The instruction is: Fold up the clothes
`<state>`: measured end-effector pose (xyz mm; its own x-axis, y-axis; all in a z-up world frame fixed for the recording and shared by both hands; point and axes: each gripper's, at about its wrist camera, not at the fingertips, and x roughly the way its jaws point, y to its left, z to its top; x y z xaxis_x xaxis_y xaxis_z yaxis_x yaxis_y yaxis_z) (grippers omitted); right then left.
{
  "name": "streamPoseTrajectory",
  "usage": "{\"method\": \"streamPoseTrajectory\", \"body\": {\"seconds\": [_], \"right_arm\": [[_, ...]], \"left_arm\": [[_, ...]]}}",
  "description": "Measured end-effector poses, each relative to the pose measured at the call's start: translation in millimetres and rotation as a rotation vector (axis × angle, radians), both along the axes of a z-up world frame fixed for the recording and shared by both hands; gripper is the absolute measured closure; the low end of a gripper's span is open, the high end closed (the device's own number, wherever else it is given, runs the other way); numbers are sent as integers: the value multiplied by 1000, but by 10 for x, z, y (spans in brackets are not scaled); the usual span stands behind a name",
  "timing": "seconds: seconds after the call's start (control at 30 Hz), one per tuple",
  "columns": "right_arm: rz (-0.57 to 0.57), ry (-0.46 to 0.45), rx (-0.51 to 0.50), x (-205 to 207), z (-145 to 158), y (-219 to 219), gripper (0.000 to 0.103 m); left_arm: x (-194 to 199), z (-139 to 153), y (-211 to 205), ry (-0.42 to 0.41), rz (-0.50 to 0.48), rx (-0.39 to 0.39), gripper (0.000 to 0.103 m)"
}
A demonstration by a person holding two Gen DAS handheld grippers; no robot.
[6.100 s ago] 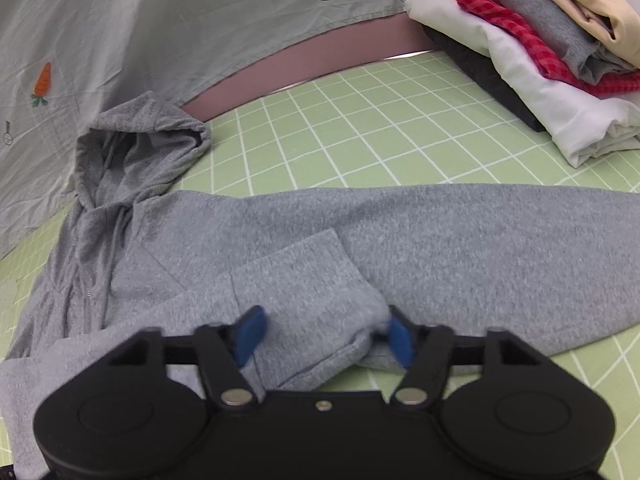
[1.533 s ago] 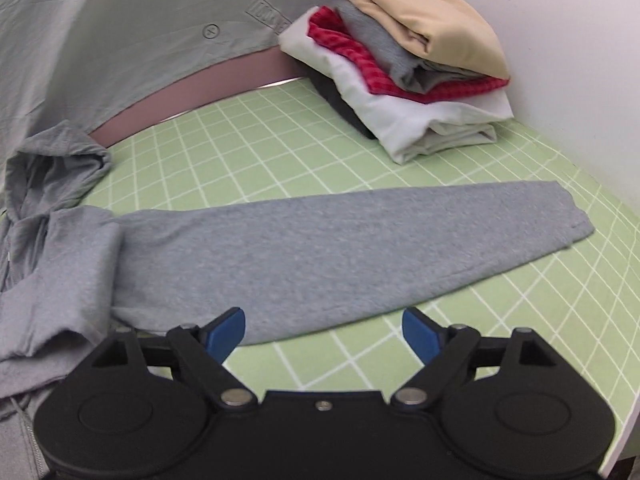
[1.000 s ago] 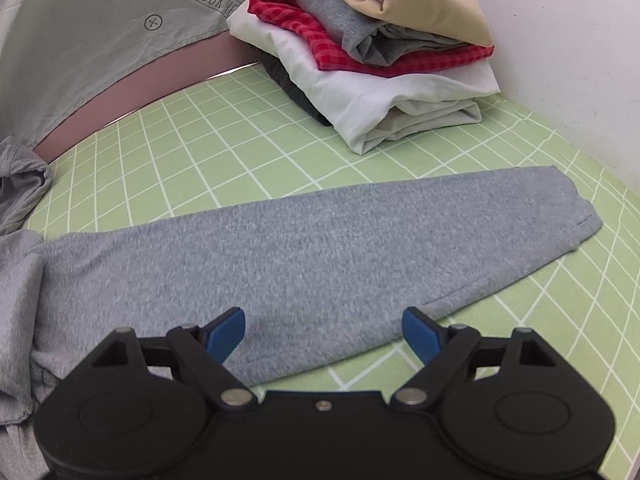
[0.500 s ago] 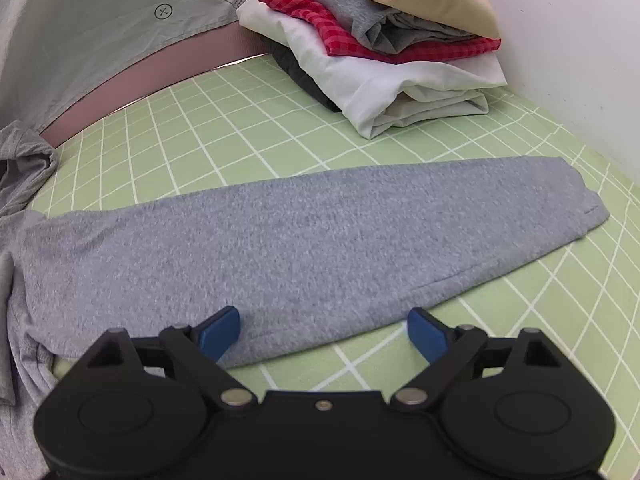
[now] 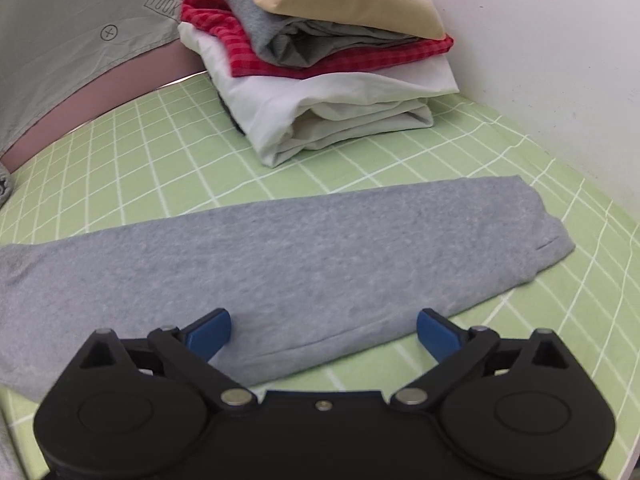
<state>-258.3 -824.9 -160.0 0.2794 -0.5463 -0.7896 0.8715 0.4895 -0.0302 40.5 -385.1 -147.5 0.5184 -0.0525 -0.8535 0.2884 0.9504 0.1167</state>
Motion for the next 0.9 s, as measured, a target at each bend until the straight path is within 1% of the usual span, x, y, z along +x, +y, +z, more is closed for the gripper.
{"method": "streamPoseTrajectory", "body": {"seconds": [0.1, 0.23, 0.4, 0.5, 0.57, 0.6, 0.8, 0.83, 0.87, 0.9], "right_arm": [[15, 18, -26, -149, 28, -289, 0], [21, 47, -65, -304, 67, -649, 0], [-38, 65, -113, -462, 68, -995, 0], [-79, 36, -94, -565, 59, -1143, 0], [-106, -27, -42, -658, 38, -1223, 0], [-122, -55, -37, -698, 30, -1237, 0], [-113, -53, -46, -665, 7, -1184, 0], [-108, -53, -41, -658, 14, -1178, 3], [-91, -54, -42, -646, 37, -1161, 14], [-74, -56, -44, -634, 60, -1143, 23]], "left_arm": [[21, -18, 26, 8, 30, 0, 12], [42, -42, 21, 8, 37, 21, 5], [79, -64, 7, 11, 52, 36, 1], [84, -73, 3, 9, 56, 37, 0], [80, -77, 3, 10, 62, 35, 0], [76, -78, 4, 10, 65, 33, 0], [84, -78, 19, 15, 72, 21, 0], [86, -78, 23, 17, 74, 18, 0], [86, -78, 29, 19, 77, 14, 0], [87, -78, 33, 21, 79, 11, 0]]}}
